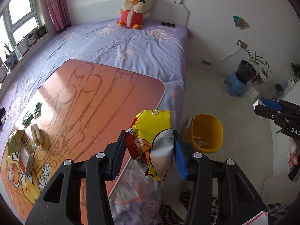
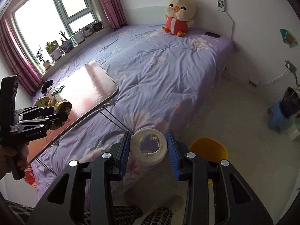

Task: Collect trash
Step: 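Carry the chip bag and tape roll with both tools over the yellow bin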

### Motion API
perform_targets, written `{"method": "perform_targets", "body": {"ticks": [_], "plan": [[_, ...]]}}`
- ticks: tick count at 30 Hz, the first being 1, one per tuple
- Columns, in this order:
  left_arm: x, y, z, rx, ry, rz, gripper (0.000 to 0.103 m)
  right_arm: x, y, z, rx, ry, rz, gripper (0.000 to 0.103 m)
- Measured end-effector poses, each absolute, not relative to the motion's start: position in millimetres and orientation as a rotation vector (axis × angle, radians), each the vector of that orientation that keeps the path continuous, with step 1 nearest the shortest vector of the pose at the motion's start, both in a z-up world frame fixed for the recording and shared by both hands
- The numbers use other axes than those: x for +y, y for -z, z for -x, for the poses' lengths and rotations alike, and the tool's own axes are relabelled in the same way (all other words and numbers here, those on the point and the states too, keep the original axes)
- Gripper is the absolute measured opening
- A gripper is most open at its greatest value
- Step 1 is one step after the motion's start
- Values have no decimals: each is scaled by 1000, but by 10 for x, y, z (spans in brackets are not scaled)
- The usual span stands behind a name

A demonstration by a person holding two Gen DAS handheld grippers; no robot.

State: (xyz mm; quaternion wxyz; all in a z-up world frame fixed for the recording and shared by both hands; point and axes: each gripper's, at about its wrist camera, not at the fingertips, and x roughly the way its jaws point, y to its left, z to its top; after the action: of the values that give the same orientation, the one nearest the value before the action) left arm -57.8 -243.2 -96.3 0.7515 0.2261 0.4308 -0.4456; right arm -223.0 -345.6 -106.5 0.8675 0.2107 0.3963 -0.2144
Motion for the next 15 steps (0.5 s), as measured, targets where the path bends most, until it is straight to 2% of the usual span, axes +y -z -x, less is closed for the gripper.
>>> {"method": "perform_targets", "body": {"ticks": [8,15], "plan": [[-3384,1184,1112,924,1196,-638,47,-4079,1282,2980,841,581,-507,40],[-4112,1587,1535,942,1330,-758,47,-4545,1815,3275,897,568,-554,40]]}}
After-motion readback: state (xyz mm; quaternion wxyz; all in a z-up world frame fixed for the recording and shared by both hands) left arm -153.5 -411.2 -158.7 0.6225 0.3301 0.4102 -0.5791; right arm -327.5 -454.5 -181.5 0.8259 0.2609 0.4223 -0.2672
